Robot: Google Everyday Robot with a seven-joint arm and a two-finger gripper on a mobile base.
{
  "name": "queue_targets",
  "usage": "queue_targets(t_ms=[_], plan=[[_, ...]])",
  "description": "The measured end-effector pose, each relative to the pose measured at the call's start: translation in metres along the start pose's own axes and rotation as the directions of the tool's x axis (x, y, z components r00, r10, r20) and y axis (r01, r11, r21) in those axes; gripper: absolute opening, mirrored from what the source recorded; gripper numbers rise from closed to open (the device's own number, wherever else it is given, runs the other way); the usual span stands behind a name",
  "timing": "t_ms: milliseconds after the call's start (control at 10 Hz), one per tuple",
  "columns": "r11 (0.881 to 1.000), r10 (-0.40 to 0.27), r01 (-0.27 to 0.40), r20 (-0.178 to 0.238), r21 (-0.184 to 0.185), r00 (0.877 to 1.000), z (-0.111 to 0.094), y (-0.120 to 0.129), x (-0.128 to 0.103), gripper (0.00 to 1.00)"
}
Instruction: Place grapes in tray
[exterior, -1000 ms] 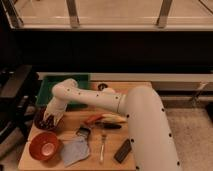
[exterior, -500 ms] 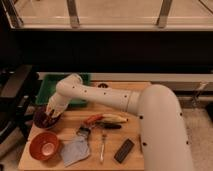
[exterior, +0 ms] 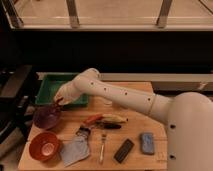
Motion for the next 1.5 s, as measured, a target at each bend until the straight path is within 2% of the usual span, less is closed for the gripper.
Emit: queue_targets(t_ms=[100, 300, 400, 500, 600, 700, 900, 1100, 1200, 1400, 1500], plan=[[0.998, 0.016, -0.015, -0.006, 0.060, 1.000, -0.010, -0.005, 0.017, 0.00], [0.989, 0.064, -0.060, -0.027, 0.136, 0.998, -0.023, -0.005, 0.062, 0.00], [0.985, 0.090, -0.083, -0.042, 0.154, 0.995, -0.025, -0.003, 0.084, 0.00], [0.982, 0.114, -0.103, -0.064, 0.157, 0.991, -0.027, 0.003, 0.105, 0.00], [0.982, 0.129, -0.116, -0.086, 0.150, 0.988, -0.029, 0.009, 0.123, 0.00], [0.984, 0.145, -0.132, -0.113, 0.120, 0.983, -0.026, 0.018, 0.142, 0.05], [0.988, 0.152, -0.148, -0.135, 0.038, 0.979, -0.012, 0.032, 0.156, 0.22], [0.988, 0.146, -0.152, -0.128, -0.034, 0.981, 0.006, 0.041, 0.154, 0.44], [0.987, 0.149, -0.155, -0.123, -0.038, 0.981, 0.010, 0.042, 0.153, 0.52], [0.989, 0.145, -0.148, -0.108, -0.020, 0.983, 0.014, 0.040, 0.150, 0.74], [0.990, 0.142, -0.144, -0.099, -0.013, 0.985, 0.016, 0.037, 0.147, 0.79]])
